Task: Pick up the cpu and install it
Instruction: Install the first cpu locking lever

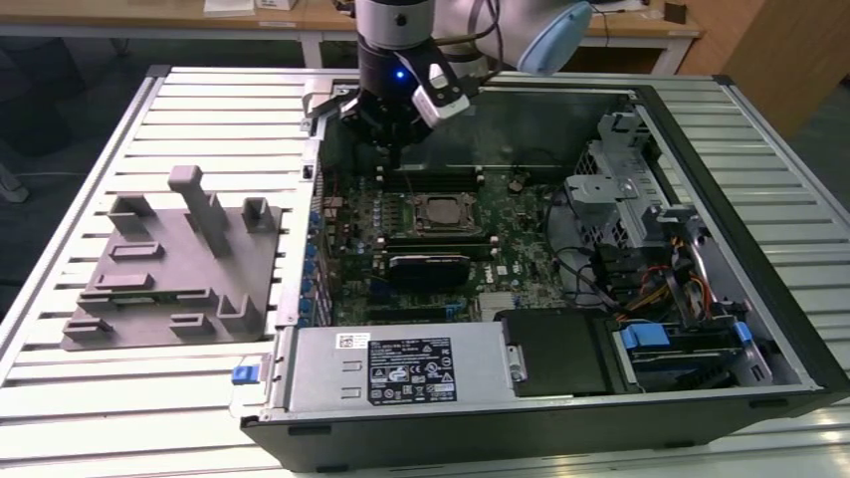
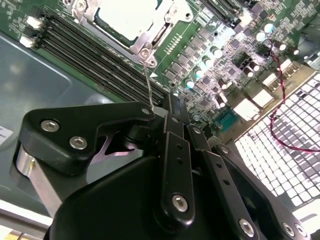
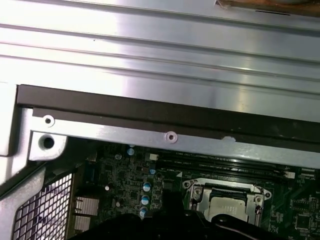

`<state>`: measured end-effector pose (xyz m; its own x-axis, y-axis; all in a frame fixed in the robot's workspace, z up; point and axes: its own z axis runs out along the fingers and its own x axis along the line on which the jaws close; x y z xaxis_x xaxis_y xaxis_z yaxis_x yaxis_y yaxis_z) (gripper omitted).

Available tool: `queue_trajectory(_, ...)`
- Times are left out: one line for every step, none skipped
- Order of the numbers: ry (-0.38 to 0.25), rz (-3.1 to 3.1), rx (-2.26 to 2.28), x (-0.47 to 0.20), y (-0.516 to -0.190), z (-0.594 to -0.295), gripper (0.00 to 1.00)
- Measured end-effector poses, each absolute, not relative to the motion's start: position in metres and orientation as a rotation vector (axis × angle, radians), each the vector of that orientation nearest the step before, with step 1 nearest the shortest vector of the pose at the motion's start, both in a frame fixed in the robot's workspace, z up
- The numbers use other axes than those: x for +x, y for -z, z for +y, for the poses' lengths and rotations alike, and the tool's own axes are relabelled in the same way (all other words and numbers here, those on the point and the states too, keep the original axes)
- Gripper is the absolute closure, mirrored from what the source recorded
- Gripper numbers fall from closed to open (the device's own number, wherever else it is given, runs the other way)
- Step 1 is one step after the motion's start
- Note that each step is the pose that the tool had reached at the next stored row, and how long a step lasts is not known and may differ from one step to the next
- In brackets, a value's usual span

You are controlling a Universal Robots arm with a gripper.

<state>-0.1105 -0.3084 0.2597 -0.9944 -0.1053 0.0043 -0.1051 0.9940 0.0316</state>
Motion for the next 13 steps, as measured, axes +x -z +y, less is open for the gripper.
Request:
queue_trajectory(0.049, -3.131, 0.165, -0.1096, -0.2597, -0.3082, 0.89)
queue_trajectory(0.049, -3.131, 0.165, -0.109, -0.2597, -0.3081, 0.89)
queue_trajectory(0.049, -3.131, 0.165, -0.1086, -0.2597, -0.3081, 0.89)
queue_trajectory(0.049, -3.131, 0.165, -0.1085, -0.2596, -0.3081, 0.89)
queue_trajectory(0.05, -3.131, 0.165, -0.1083, -0.2595, -0.3081, 0.89)
queue_trajectory(0.049, -3.131, 0.165, -0.108, -0.2595, -0.3081, 0.89)
queue_trajectory(0.049, -3.131, 0.165, -0.1078, -0.2594, -0.3081, 0.89)
queue_trajectory(0.049, -3.131, 0.165, -0.1075, -0.2594, -0.3081, 0.89)
queue_trajectory(0.049, -3.131, 0.165, -0.1071, -0.2594, -0.3081, 0.89)
queue_trajectory(0.049, -3.131, 0.165, -0.1066, -0.2593, -0.3081, 0.89)
queue_trajectory(0.049, -3.131, 0.165, -0.1062, -0.2593, -0.3081, 0.89)
queue_trajectory(0.049, -3.131, 0.166, -0.1059, -0.2592, -0.3081, 0.89)
queue_trajectory(0.049, -3.131, 0.166, -0.1058, -0.2591, -0.3081, 0.89)
